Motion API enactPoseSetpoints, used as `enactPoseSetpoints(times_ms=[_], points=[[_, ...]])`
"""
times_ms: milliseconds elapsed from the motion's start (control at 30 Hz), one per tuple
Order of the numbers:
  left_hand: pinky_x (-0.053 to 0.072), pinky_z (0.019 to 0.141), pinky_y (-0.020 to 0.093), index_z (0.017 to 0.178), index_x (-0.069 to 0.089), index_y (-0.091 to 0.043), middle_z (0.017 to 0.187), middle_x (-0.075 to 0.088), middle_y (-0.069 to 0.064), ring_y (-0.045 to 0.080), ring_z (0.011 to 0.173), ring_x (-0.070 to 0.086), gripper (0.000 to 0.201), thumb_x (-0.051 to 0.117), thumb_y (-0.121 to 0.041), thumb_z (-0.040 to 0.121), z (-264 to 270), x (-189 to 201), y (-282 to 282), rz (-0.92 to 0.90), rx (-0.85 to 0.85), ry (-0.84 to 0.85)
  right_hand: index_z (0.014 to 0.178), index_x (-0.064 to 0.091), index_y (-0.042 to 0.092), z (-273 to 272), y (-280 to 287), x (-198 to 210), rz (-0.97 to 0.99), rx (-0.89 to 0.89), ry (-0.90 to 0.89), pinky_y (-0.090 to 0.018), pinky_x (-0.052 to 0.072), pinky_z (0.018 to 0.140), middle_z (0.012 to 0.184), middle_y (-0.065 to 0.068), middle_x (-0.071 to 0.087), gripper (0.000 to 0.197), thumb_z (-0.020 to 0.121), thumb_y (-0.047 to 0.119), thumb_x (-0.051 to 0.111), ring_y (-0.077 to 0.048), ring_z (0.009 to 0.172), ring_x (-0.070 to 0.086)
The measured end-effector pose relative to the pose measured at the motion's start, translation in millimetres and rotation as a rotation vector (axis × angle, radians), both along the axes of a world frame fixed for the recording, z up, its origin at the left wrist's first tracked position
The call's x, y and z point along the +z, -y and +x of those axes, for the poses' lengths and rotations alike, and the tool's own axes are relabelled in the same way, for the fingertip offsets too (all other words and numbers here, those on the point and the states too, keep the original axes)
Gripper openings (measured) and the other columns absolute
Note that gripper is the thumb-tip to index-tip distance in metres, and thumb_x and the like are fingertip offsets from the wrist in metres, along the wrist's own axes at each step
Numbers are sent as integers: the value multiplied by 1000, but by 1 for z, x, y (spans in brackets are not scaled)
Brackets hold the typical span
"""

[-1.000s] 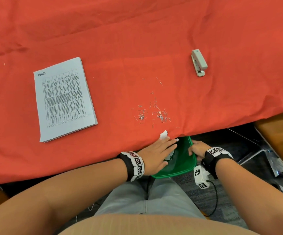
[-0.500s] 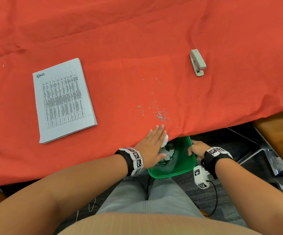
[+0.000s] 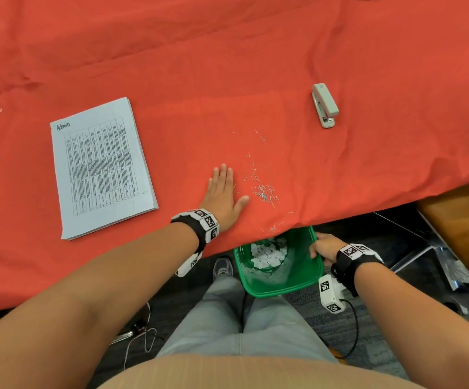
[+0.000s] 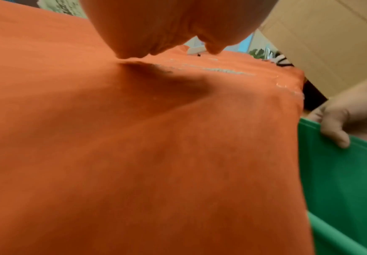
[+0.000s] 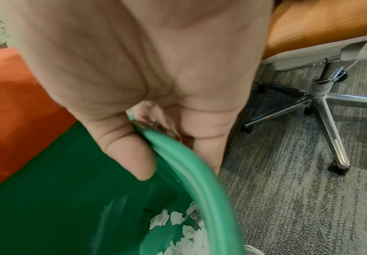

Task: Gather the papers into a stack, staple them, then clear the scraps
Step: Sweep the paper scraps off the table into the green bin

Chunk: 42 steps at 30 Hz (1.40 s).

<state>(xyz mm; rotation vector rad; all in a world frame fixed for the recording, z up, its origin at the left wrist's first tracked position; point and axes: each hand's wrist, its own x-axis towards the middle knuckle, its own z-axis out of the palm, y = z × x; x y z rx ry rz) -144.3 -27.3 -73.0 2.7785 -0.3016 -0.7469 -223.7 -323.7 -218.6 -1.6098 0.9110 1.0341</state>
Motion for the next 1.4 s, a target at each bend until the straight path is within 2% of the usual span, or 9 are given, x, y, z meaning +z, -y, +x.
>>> enactPoseSetpoints(times_ms=[200,267,433,600,800,933,1100,1300,1400], points=[[-7,118,41,148,-20,-12,154,-29,8,24,143,-24,85,20,-63,93,-42,-4,33,-37,-337,-48,117,62,30,-2,16,-41,19,53,-31,-77,42,78,110,-24,67,92,31,-2,55,-55,97,64],[-7,119,42,148,-20,-10,154,-29,9,24,143,-25,85,22,-61,94,-61,-5,43,-36,-499,-61,106,66,35,-1,19,-48,24,64,-23,-78,41,77,109,-23,67,83,32,-2,55,-56,99,62],[-3,121,40,152,-4,-7,159,-13,10,24,147,-14,78,29,-53,98,-86,-8,46,-23,-793,-39,87,67,27,5,-3,25,-30,80,4,-67,51,79,94,-23,68,52,56,-10,48,-50,94,66],[-4,119,38,151,-10,-16,157,-20,3,19,144,-20,76,27,-54,97,-32,6,40,-51,-528,30,101,63,19,4,-6,31,7,42,15,-71,49,80,90,-21,64,60,55,-14,44,-47,88,65],[-5,120,40,151,-9,-8,158,-18,11,26,146,-17,82,25,-57,95,20,0,28,10,-146,23,88,65,22,1,-9,37,-4,18,3,-66,50,81,79,-20,60,54,63,-19,40,-38,77,60],[-2,120,43,150,-14,-11,156,-23,10,26,145,-20,86,21,-64,92,-3,-7,38,21,-348,13,91,66,24,0,-7,33,-20,25,-6,-72,48,79,85,-21,62,56,55,-13,44,-41,78,62],[-8,119,42,149,-17,-10,155,-28,9,26,143,-25,87,26,-62,93,-44,-5,62,-19,-571,-33,116,61,23,2,-7,31,-10,68,-13,-67,53,76,97,-20,68,72,54,-11,47,-47,89,68],[0,121,40,152,-3,-6,159,-14,13,28,148,-4,81,33,-53,97,-94,-18,58,-21,-800,-224,107,65,20,3,-5,34,-46,108,0,-66,53,79,88,-19,68,64,52,-9,49,-47,89,68],[-3,121,40,152,9,-6,161,-4,11,25,149,-4,67,29,-44,101,-93,-11,60,-35,-879,-144,91,65,21,6,-5,47,-75,124,3,-57,55,79,81,-18,66,48,62,-12,47,-39,79,65]])
